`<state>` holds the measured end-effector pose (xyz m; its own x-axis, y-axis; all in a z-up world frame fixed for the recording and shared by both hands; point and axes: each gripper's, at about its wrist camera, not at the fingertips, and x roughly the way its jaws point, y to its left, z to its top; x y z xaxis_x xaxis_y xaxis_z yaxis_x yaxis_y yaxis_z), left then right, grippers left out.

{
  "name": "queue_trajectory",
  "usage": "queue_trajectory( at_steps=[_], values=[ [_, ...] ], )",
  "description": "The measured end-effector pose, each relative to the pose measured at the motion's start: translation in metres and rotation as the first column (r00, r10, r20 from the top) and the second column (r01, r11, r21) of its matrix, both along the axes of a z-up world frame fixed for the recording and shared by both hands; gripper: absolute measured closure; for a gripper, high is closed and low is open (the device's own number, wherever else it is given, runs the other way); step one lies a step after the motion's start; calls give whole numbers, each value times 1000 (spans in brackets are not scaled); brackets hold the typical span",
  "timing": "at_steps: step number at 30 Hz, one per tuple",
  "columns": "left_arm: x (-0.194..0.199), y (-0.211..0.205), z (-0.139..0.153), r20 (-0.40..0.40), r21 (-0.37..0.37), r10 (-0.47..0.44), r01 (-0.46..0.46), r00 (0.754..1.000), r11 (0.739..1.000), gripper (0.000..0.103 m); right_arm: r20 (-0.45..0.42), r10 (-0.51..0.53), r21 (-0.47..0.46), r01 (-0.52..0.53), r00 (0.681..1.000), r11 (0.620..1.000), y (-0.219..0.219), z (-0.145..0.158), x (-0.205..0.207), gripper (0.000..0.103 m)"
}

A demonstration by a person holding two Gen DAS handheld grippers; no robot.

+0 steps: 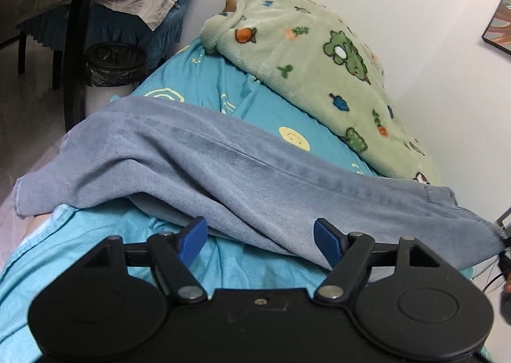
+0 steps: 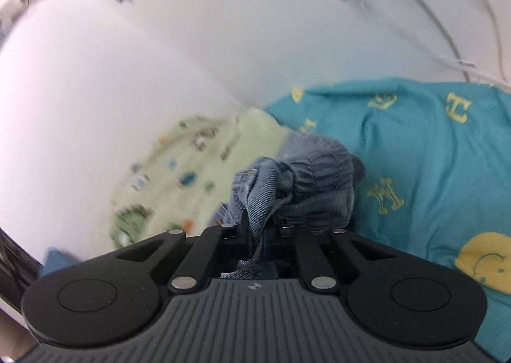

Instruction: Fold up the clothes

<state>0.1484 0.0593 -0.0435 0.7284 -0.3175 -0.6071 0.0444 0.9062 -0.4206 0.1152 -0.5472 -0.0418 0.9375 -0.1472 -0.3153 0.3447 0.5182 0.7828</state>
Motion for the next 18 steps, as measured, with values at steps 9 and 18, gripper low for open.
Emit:
queue_trajectory(
  at_steps=[9,18],
  values=[
    [-17,-28,23,36,62,-61,59,997,996,32,-39,-112,8,113,993,994,-44,-12,-69,97],
    [22,-55,-2,18,179,-83,78,996,981,32,-115,-116,5,118,987,993,-38,-44,-76,97]
  ],
)
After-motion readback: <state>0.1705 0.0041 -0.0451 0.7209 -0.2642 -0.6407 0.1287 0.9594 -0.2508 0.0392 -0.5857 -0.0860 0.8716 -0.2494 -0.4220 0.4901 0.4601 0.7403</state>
